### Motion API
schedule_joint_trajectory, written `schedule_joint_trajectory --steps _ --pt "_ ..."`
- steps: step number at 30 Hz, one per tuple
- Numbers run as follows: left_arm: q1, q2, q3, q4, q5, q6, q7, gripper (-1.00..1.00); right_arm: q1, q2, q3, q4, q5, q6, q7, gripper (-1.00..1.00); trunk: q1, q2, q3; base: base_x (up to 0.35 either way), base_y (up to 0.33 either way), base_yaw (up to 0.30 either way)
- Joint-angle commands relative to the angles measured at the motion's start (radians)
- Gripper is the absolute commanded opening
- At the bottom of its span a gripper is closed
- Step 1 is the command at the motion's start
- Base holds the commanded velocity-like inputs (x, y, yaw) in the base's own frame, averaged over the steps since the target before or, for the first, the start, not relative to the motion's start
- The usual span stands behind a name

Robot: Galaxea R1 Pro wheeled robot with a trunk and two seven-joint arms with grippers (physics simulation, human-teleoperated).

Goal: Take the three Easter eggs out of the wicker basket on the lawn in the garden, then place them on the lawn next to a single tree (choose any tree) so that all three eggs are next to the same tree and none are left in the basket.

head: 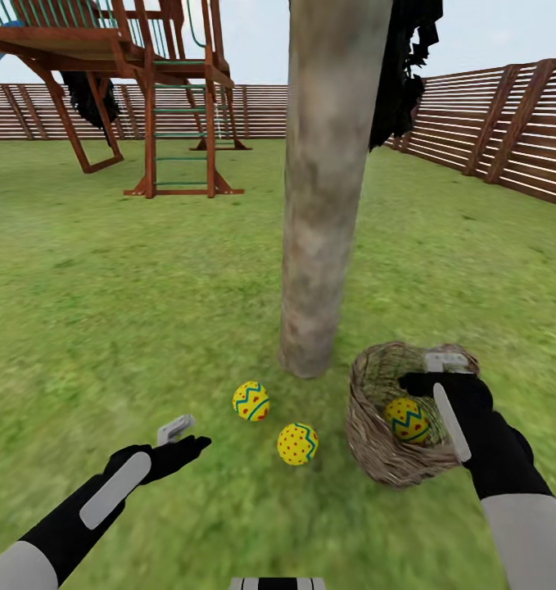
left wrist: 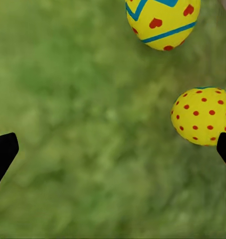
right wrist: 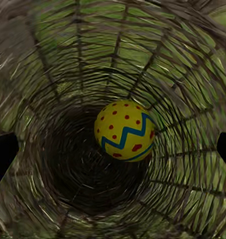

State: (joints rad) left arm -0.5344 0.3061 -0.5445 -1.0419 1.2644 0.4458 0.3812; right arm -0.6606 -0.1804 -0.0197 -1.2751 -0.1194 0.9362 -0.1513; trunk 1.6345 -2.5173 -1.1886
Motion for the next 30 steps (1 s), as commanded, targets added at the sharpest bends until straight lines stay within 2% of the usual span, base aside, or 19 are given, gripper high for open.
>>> schedule_joint_trajectory --steps 1,2,4,6,8,10,11,12,14,16,18,19,20,21,22,24,30 --pt "-0.001 0.002 -0.003 -0.005 0.010 -0.001 0.010 1.00 -0.028 -0.005 0.001 0.078 -0.009 0.005 -0.008 1.00 0.000 0.000 -0.001 0.000 -0.148 0.000" --pt "-0.001 0.006 0.000 -0.049 0.010 -0.001 0.014 1.00 -0.079 -0.008 0.007 0.210 -0.007 0.006 0.001 1.00 0.000 0.000 -0.001 0.000 -0.049 0.000" --pt "-0.001 0.013 0.019 -0.131 0.010 0.001 0.043 1.00 -0.113 -0.008 0.014 0.296 -0.004 0.004 0.020 1.00 0.000 0.000 -0.001 0.000 -0.023 0.000" --pt "-0.001 0.015 0.066 -0.205 0.012 0.009 0.103 1.00 -0.134 -0.006 0.035 0.345 -0.002 0.003 0.031 1.00 0.000 0.000 -0.001 0.000 -0.006 0.000" --pt "0.000 0.015 0.098 -0.254 0.013 0.025 0.131 1.00 -0.142 -0.006 0.058 0.369 -0.001 0.004 0.035 1.00 0.000 0.000 -0.001 0.000 -0.002 0.000" --pt "-0.010 0.013 0.147 -0.278 0.013 0.133 0.143 1.00 -0.152 -0.006 0.077 0.407 0.000 0.001 0.036 1.00 0.000 0.000 -0.001 0.000 0.000 0.000" --pt "-0.051 0.005 0.208 -0.283 0.015 0.227 0.148 1.00 -0.176 -0.007 0.082 0.453 0.000 -0.003 0.037 1.00 0.000 0.000 -0.001 0.000 0.000 0.000" --pt "-0.083 0.000 0.247 -0.284 0.016 0.277 0.150 1.00 -0.201 -0.008 0.084 0.496 0.000 -0.008 0.038 1.00 0.000 0.000 -0.001 0.000 0.000 0.000" --pt "-0.152 -0.001 0.289 -0.284 0.020 0.334 0.168 1.00 -0.260 -0.008 0.085 0.599 0.001 -0.049 0.039 1.00 0.000 0.000 -0.001 0.000 0.000 0.000" --pt "-0.236 0.006 0.302 -0.275 0.027 0.423 0.183 1.00 -0.323 -0.009 0.086 0.717 0.015 -0.108 0.039 1.00 0.000 0.000 -0.001 0.000 0.000 0.000" --pt "-0.340 0.015 0.305 -0.180 0.045 0.507 0.188 1.00 -0.373 -0.010 0.086 0.815 0.043 -0.149 0.039 1.00 0.000 0.000 -0.001 0.000 0.000 0.000" --pt "-0.409 0.019 0.303 -0.106 0.076 0.525 0.188 1.00 -0.385 -0.009 0.086 0.845 0.055 -0.157 0.039 1.00 0.000 0.000 -0.001 0.000 0.000 0.000" --pt "-0.505 0.028 0.296 0.012 0.141 0.541 0.185 1.00 -0.392 -0.009 0.084 0.862 0.062 -0.159 0.038 1.00 0.000 0.000 -0.001 0.000 0.000 0.000" --pt "-0.570 0.030 0.283 0.088 0.189 0.550 0.184 1.00 -0.395 -0.008 0.084 0.865 0.064 -0.161 0.038 1.00 0.000 0.000 -0.001 0.000 0.000 0.000" --pt "-0.613 0.029 0.269 0.130 0.220 0.555 0.183 1.00 -0.396 -0.008 0.082 0.866 0.065 -0.165 0.039 1.00 0.000 0.000 -0.001 0.000 0.000 0.000" --pt "-0.647 0.028 0.259 0.161 0.244 0.556 0.181 1.00 -0.396 -0.011 0.077 0.863 0.063 -0.168 0.040 1.00 0.000 0.000 -0.001 0.000 0.000 0.000" --pt "-0.659 0.028 0.252 0.173 0.253 0.555 0.180 1.00 -0.397 -0.018 0.079 0.861 0.063 -0.169 0.040 1.00 0.000 0.000 -0.001 0.000 0.000 0.000"
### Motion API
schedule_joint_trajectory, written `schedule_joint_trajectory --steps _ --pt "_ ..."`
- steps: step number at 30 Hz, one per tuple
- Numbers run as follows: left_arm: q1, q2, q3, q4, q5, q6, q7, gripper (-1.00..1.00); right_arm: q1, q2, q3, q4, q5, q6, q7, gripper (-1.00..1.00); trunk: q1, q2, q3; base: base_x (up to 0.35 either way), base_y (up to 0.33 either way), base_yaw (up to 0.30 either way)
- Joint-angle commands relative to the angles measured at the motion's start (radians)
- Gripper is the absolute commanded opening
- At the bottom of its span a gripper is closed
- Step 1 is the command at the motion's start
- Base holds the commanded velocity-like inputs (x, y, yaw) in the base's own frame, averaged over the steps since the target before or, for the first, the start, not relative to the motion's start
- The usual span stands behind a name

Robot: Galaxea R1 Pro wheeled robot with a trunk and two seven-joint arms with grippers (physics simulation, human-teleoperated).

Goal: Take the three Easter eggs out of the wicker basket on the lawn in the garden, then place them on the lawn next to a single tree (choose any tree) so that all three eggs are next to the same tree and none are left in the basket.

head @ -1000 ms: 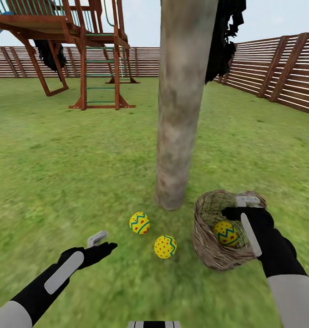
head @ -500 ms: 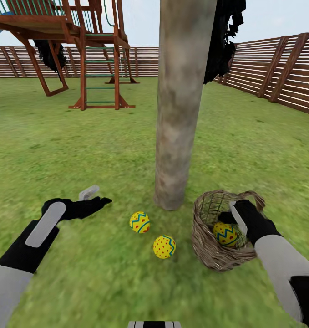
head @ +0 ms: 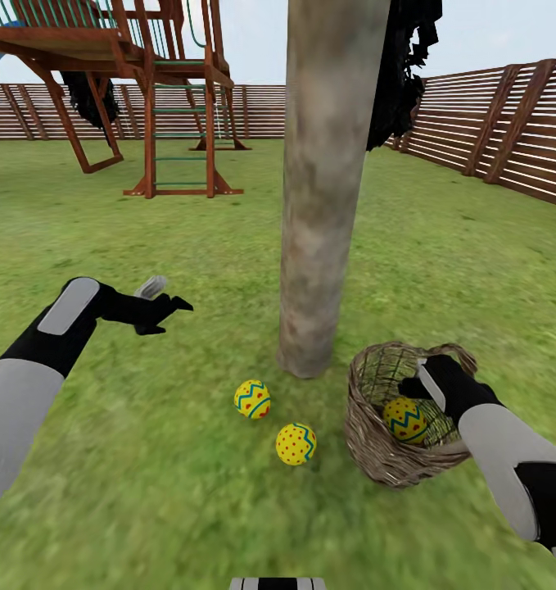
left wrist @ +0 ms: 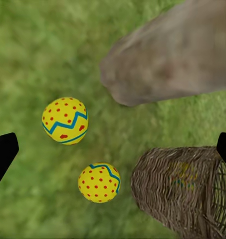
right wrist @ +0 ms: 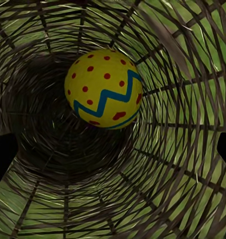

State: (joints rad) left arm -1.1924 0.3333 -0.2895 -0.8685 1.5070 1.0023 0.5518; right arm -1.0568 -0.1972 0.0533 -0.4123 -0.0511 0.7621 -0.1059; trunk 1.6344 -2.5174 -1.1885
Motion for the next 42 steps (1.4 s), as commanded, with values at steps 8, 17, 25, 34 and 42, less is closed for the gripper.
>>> schedule_joint_trajectory --steps 8,17,25,34,42 --pt "-0.001 -0.002 0.004 0.002 0.012 -0.001 0.016 1.00 0.000 -0.002 0.010 -0.002 0.000 0.006 0.000 1.00 0.002 -0.001 -0.016 0.000 0.000 0.000" --pt "-0.001 0.002 0.006 0.000 0.013 -0.001 0.017 1.00 0.000 0.001 0.021 -0.008 0.003 0.004 -0.001 1.00 0.006 -0.003 -0.051 0.000 0.000 0.000" --pt "-0.001 0.009 0.005 0.000 0.014 -0.001 0.017 1.00 0.000 0.001 0.040 -0.008 0.012 0.013 -0.007 1.00 0.009 -0.005 -0.082 0.000 0.000 0.000" --pt "-0.001 0.032 0.002 0.000 0.015 -0.001 0.017 1.00 -0.110 0.001 0.036 -0.006 0.072 0.188 -0.003 1.00 0.013 -0.007 -0.117 0.000 0.000 0.000" --pt "-0.001 0.042 0.000 -0.001 0.032 -0.001 0.017 1.00 -0.266 0.001 0.034 0.043 0.080 0.274 -0.001 1.00 0.017 -0.009 -0.148 0.000 0.000 0.000"
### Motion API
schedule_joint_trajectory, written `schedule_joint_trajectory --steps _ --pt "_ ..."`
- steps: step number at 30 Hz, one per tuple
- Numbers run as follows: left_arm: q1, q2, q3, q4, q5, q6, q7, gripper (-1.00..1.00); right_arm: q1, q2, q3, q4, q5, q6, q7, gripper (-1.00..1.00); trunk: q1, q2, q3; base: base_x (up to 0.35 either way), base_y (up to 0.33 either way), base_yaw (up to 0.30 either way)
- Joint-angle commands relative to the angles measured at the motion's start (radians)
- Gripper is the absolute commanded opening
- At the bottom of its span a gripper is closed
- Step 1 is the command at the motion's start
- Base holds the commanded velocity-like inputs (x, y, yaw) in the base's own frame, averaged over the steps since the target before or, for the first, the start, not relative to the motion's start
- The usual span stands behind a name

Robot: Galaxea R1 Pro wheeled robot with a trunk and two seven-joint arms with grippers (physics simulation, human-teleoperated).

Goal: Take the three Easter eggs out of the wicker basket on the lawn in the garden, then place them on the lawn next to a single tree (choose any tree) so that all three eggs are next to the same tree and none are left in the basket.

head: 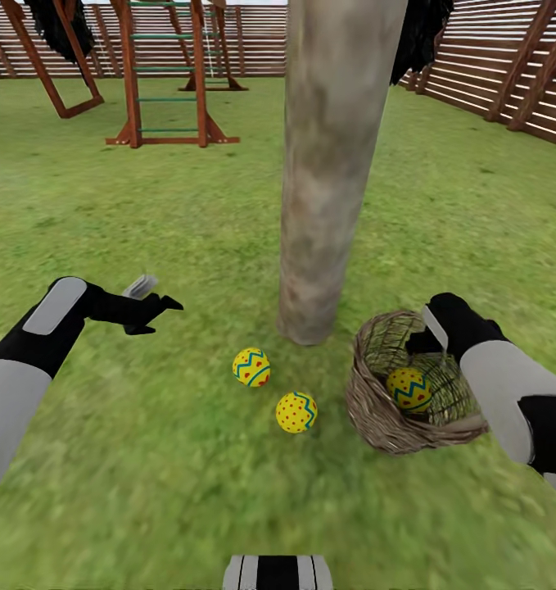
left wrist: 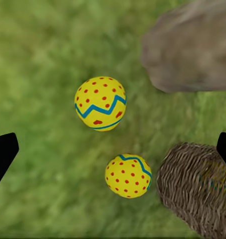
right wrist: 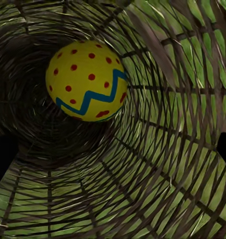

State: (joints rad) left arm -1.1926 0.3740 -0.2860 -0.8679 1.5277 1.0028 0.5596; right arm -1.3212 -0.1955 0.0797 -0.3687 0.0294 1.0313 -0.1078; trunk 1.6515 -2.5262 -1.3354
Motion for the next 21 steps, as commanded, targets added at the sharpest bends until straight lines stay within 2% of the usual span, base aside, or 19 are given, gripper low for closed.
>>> schedule_joint_trajectory --steps 1,3,6,9,10,14,15,17,18,20,21 --pt "-0.001 0.001 -0.004 -0.001 0.014 -0.001 0.010 1.00 -0.011 -0.001 0.008 0.011 -0.001 0.006 0.001 1.00 0.000 -0.001 -0.005 0.000 0.000 0.000" --pt "-0.001 0.002 -0.006 -0.001 0.026 -0.001 0.010 1.00 -0.043 -0.001 0.008 0.049 -0.002 0.009 0.002 1.00 0.001 -0.001 -0.013 0.000 0.000 0.000" --pt "-0.001 0.003 -0.007 0.000 0.035 -0.001 0.010 1.00 -0.056 -0.001 0.005 0.064 -0.005 0.008 0.003 1.00 0.002 -0.002 -0.024 0.000 0.000 0.000" --pt "-0.001 0.019 -0.008 0.000 0.063 0.000 0.010 1.00 -0.060 -0.002 0.001 0.068 -0.008 0.007 0.007 1.00 0.004 -0.002 -0.036 0.000 0.000 0.000" --pt "-0.001 0.032 -0.010 0.000 0.080 0.000 0.010 1.00 -0.060 -0.002 -0.011 0.068 -0.008 0.006 0.008 1.00 0.004 -0.003 -0.040 0.000 0.000 0.000" --pt "-0.001 0.044 -0.011 0.000 0.091 0.001 0.010 1.00 -0.061 -0.002 -0.042 0.067 -0.008 0.005 0.009 1.00 0.006 -0.004 -0.055 0.000 0.000 0.000" --pt "-0.001 0.052 -0.013 0.000 0.121 0.002 0.010 1.00 -0.061 -0.002 -0.072 0.066 -0.009 0.002 0.011 1.00 0.007 -0.004 -0.059 0.000 0.000 0.000" --pt "-0.001 0.056 -0.016 -0.001 0.153 0.002 0.010 1.00 -0.061 -0.003 -0.086 0.065 -0.009 0.001 0.015 1.00 0.007 -0.004 -0.067 0.000 0.000 0.000" --pt "-0.001 0.058 -0.018 -0.002 0.180 0.002 0.010 1.00 -0.061 -0.003 -0.092 0.065 -0.009 0.000 0.018 1.00 0.008 -0.005 -0.071 0.000 0.000 0.000" --pt "-0.002 0.071 -0.021 -0.016 0.250 0.003 0.013 1.00 -0.061 -0.004 -0.101 0.064 -0.009 -0.010 0.021 1.00 0.009 -0.005 -0.078 0.000 0.000 0.000" --pt "-0.004 0.086 -0.022 -0.036 0.302 0.004 0.037 1.00 -0.061 -0.004 -0.104 0.064 -0.009 -0.019 0.022 1.00 0.009 -0.005 -0.082 0.000 0.000 0.000"
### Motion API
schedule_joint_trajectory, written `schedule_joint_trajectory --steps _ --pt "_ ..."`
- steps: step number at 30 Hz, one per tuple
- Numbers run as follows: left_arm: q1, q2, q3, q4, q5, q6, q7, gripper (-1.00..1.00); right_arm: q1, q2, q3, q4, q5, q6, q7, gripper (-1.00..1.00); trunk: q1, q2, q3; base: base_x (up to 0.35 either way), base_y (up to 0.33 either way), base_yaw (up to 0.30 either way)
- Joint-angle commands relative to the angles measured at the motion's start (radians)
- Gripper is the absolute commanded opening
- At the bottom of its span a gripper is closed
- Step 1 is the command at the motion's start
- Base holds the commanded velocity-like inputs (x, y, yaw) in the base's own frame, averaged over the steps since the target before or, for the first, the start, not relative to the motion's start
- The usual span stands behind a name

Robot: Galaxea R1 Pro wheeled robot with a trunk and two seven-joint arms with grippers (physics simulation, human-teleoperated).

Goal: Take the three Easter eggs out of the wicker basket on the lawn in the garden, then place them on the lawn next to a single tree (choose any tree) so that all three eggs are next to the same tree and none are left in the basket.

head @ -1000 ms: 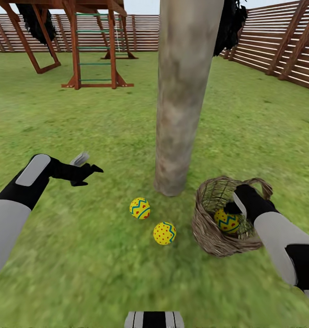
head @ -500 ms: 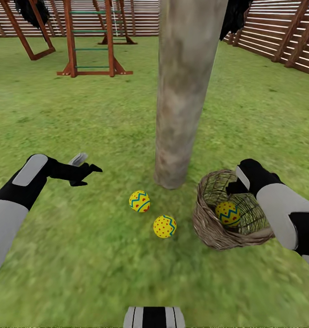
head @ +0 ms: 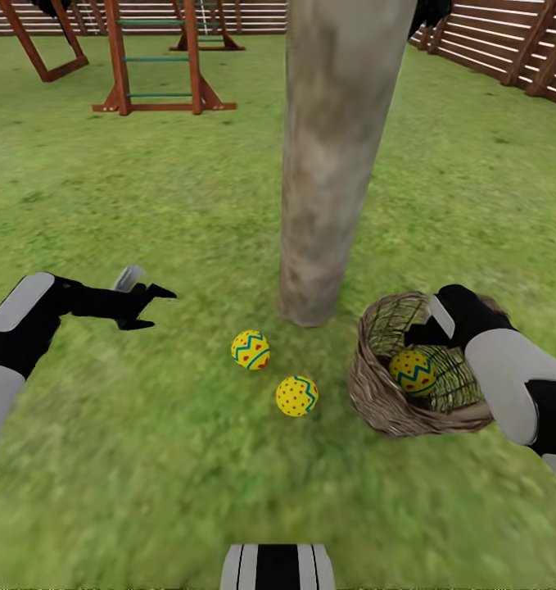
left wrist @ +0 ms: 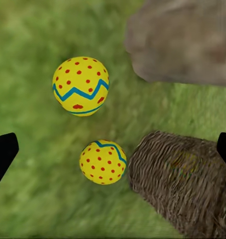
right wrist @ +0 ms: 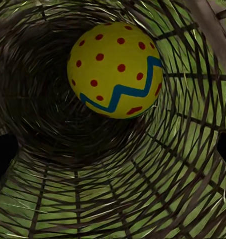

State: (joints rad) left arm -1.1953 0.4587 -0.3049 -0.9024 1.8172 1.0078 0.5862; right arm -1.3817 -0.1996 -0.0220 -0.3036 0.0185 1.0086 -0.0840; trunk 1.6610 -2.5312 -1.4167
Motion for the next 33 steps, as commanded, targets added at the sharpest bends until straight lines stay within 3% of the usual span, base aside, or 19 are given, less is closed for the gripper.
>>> schedule_joint_trajectory --steps 1,3,5,6,7,8,9,11,13,19,23,29,33 --pt "-0.008 0.023 -0.010 -0.035 0.091 0.000 0.071 1.00 0.000 0.000 -0.005 -0.001 0.001 -0.008 -0.001 1.00 0.000 -0.001 -0.005 0.000 0.000 0.000" --pt "-0.025 0.043 -0.029 -0.058 0.154 0.001 0.127 1.00 0.000 -0.001 -0.006 0.000 0.001 -0.017 -0.001 1.00 0.001 -0.001 -0.012 0.000 0.000 0.000" --pt "-0.059 0.067 -0.075 -0.073 0.216 0.001 0.165 1.00 0.000 -0.001 -0.007 0.000 0.001 -0.024 -0.001 1.00 0.002 -0.002 -0.020 0.000 0.000 0.000" --pt "-0.068 0.071 -0.087 -0.075 0.229 0.001 0.170 1.00 0.000 -0.001 -0.007 0.000 0.001 -0.025 -0.001 1.00 0.002 -0.002 -0.024 0.000 0.000 0.000" --pt "-0.092 0.082 -0.110 -0.079 0.256 0.001 0.179 1.00 0.001 -0.001 -0.008 0.000 0.001 -0.026 0.000 1.00 0.003 -0.002 -0.028 0.000 0.000 0.000" --pt "-0.183 0.124 -0.196 -0.095 0.346 0.001 0.194 1.00 0.001 -0.004 -0.008 0.000 0.001 -0.029 0.001 1.00 0.003 -0.002 -0.032 0.000 0.000 0.000" --pt "-0.199 0.132 -0.212 -0.099 0.364 0.001 0.196 1.00 0.001 -0.006 -0.008 0.000 0.001 -0.030 0.001 1.00 0.004 -0.002 -0.036 0.000 0.000 0.000" --pt "-0.259 0.158 -0.264 -0.113 0.431 0.001 0.201 1.00 0.001 -0.011 -0.009 0.000 0.001 -0.037 0.002 1.00 0.005 -0.003 -0.043 0.000 0.000 0.000" --pt "-0.293 0.174 -0.290 -0.139 0.472 0.002 0.200 1.00 0.001 -0.014 -0.009 0.000 0.001 -0.042 0.002 1.00 0.006 -0.003 -0.051 0.000 0.000 0.000" --pt "-0.314 0.193 -0.346 -0.215 0.499 -0.001 0.202 1.00 0.001 -0.016 -0.033 -0.005 0.001 -0.062 0.003 1.00 0.008 -0.005 -0.074 0.000 0.000 0.000" --pt "-0.315 0.195 -0.356 -0.221 0.501 -0.001 0.202 1.00 0.001 -0.016 -0.040 -0.021 0.001 -0.091 0.002 1.00 0.010 -0.006 -0.090 0.000 0.000 0.000" --pt "-0.316 0.200 -0.400 -0.222 0.497 -0.007 0.198 1.00 0.001 -0.014 -0.041 -0.026 0.003 -0.136 0.001 1.00 0.013 -0.007 -0.113 0.000 0.000 0.000" --pt "-0.316 0.208 -0.405 -0.222 0.497 -0.007 0.198 1.00 0.001 -0.014 -0.041 -0.027 0.005 -0.167 0.000 1.00 0.015 -0.008 -0.128 0.000 0.000 0.000"
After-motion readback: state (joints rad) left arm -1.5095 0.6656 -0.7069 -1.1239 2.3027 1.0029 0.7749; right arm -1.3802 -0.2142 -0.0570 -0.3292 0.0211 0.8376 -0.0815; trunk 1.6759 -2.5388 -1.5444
